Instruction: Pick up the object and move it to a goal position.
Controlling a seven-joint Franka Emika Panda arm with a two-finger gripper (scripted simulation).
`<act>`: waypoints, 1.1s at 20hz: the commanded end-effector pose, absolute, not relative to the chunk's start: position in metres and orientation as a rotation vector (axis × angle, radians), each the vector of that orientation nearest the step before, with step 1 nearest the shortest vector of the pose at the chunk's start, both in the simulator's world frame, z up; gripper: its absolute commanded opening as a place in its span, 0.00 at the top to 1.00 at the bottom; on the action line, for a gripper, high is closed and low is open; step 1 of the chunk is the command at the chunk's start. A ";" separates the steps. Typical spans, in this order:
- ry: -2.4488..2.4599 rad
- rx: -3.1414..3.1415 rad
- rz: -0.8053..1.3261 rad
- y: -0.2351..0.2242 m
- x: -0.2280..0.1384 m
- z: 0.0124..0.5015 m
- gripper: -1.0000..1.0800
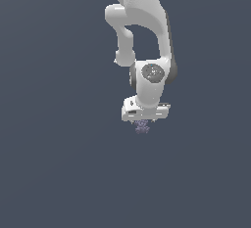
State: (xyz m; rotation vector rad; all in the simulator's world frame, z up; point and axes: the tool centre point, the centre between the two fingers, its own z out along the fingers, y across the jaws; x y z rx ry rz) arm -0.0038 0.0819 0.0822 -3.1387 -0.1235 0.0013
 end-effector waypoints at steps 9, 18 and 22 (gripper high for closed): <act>-0.126 -3.139 0.000 0.083 -0.004 0.040 0.04; -0.126 -3.139 0.000 0.083 -0.004 0.039 1.00; -0.126 -3.139 0.000 0.083 -0.004 0.040 1.00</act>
